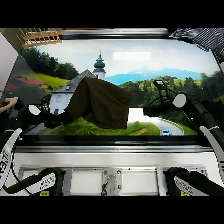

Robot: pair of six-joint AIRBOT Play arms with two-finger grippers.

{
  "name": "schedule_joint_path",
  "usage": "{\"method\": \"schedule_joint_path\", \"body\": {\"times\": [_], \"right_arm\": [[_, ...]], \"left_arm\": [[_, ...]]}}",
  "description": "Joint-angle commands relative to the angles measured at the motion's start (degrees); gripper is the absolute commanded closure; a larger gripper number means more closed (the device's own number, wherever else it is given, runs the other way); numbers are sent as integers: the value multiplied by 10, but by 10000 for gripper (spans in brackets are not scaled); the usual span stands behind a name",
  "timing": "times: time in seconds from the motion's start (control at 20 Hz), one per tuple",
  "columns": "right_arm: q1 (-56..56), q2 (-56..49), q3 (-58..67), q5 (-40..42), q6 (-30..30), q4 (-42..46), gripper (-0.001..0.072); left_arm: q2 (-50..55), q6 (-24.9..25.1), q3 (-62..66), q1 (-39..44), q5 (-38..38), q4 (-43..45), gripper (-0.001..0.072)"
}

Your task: Fold the clothes and pants, and hang the long-sleeved shirts on hangers.

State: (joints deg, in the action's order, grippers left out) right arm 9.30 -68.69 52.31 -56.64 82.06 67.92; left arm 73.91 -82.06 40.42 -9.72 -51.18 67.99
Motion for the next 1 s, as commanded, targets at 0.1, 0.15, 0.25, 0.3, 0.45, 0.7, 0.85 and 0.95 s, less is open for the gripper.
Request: {"method": "schedule_joint_path", "body": {"times": [0.1, 0.15, 0.25, 0.3, 0.45, 0.7, 0.85, 0.95], "right_arm": [[27, -48, 0, 9, 25, -11, 690], [32, -59, 0, 9, 24, -26, 668], [46, -89, 0, 10, 24, -75, 153], [55, -109, 0, 15, 24, -103, 58], [91, -166, 0, 49, 24, -175, 58], [151, -203, 0, 113, 24, -222, 60], [174, -203, 0, 138, 24, -228, 520], [177, -202, 2, 145, 24, -227, 693]], "left_arm": [[33, 17, -5, -3, 29, -31, 528], [31, 17, -5, -5, 29, -32, 700], [17, 18, -5, -8, 28, -31, 705], [6, 18, -5, -7, 30, -30, 704], [-26, 20, -5, -7, 32, -30, 705], [-57, 22, -5, -7, 32, -31, 704], [-62, 22, -5, -7, 31, -31, 704], [-62, 22, -5, -7, 22, -32, 705]]}}
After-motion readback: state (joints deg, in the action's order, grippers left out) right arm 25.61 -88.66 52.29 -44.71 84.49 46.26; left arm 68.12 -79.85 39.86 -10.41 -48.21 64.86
